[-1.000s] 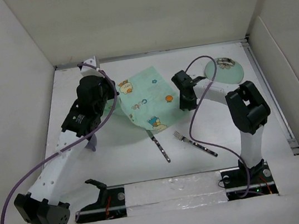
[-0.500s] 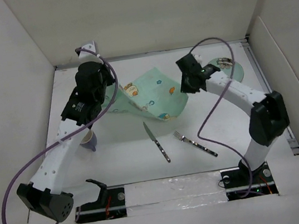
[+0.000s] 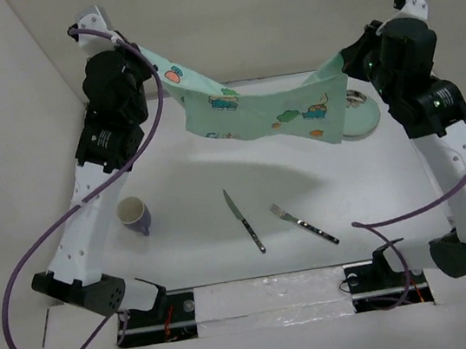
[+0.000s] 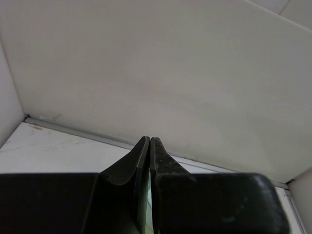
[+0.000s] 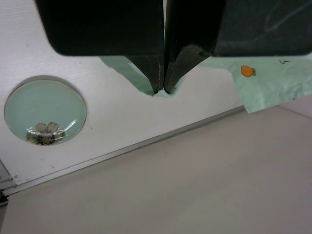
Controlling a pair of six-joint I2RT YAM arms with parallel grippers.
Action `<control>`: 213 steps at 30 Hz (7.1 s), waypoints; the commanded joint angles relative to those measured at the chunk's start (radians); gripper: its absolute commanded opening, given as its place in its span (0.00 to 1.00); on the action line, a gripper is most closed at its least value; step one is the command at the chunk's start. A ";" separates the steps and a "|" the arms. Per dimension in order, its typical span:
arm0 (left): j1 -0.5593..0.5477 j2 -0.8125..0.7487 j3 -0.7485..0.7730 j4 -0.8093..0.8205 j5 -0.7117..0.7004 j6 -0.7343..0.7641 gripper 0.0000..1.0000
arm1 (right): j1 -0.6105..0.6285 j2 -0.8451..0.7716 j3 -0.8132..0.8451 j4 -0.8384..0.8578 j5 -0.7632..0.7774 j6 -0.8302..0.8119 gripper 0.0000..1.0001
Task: Set the dinner table for one person
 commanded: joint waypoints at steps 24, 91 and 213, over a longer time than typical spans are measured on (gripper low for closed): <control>0.417 0.180 -0.063 0.185 0.587 -0.471 0.00 | -0.239 0.487 0.173 0.185 -0.443 0.047 0.00; 0.408 -0.092 -0.824 0.108 0.800 -0.323 0.22 | -0.521 0.244 -0.693 0.360 -0.504 0.170 0.56; 0.189 -0.109 -0.543 -0.093 0.694 -0.136 0.00 | 0.233 0.270 -0.690 0.346 -0.480 -0.025 0.00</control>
